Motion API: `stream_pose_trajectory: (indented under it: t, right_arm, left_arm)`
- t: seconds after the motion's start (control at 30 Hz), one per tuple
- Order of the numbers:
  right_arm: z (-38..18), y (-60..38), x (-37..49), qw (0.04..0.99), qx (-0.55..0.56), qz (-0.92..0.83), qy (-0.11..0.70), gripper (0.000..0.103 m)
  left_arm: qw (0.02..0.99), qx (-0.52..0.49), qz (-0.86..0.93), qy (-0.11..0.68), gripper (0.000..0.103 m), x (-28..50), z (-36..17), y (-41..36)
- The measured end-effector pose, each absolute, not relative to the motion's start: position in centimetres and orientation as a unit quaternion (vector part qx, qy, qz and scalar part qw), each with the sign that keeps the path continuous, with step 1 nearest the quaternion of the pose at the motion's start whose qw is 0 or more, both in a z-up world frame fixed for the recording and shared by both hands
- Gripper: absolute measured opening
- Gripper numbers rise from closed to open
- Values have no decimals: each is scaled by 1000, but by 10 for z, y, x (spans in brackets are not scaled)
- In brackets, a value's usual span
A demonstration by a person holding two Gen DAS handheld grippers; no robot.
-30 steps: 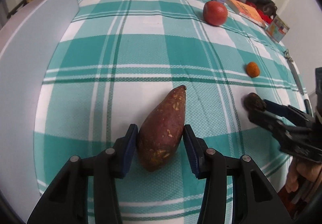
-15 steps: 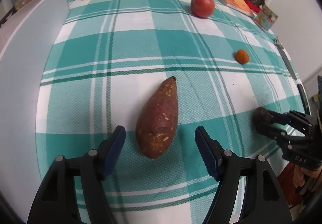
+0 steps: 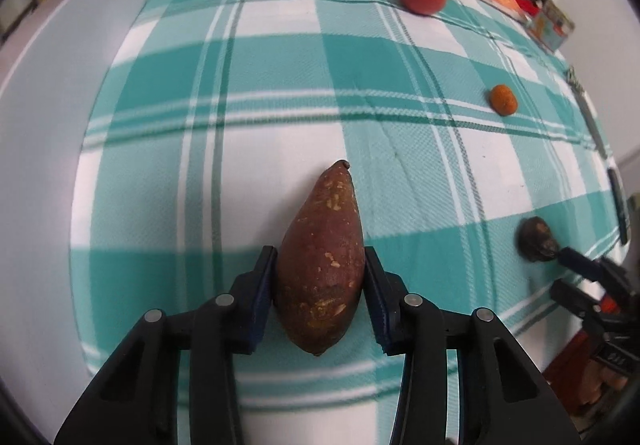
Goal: Organize fruits
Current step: 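Lower the sweet potato and mangosteen onto the cloth and open both tools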
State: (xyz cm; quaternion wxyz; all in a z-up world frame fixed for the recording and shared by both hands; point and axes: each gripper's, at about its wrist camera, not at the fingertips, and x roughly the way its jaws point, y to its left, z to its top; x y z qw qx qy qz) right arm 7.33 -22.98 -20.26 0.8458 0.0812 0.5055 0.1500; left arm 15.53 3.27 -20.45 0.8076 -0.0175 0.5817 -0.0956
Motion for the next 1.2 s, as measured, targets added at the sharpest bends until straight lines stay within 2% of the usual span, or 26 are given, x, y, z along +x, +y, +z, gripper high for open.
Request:
stream_pose_trajectory:
  t: [0.13,0.2,0.23,0.27,0.33,0.47,0.9,1.0,1.2]
  right_arm:
    - [-202,-231,70,849,77,143,502,55]
    - [-202,-232,70,851,80,141,500,55]
    - [-202,-232,69,851,81,139,499,55]
    - [-201,-233,68,853,81,137,498,55]
    - [-200,-234,67,855,79,133,494,56]
    - [-197,-235,63,863,75,123,485,64]
    - [-200,-235,60,868,70,108,480,66]
    - [-200,-238,59,869,77,107,478,72]
    - [-200,-234,60,866,72,120,481,73]
  left_arm:
    - [810,-53,-78,578,44,134,-203,34]
    - [818,-39,-66,571,56,130,-203,31]
    - [820,-29,-57,568,71,128,-203,29]
    - [825,-20,-52,562,76,126,-202,28]
    - [831,-2,-48,554,76,124,-201,27]
    - [835,15,-46,548,77,122,-201,28]
    - [832,13,-74,550,80,119,-202,29]
    - [832,-3,-102,545,83,118,-200,37]
    - [832,-12,-116,543,84,118,-202,49]
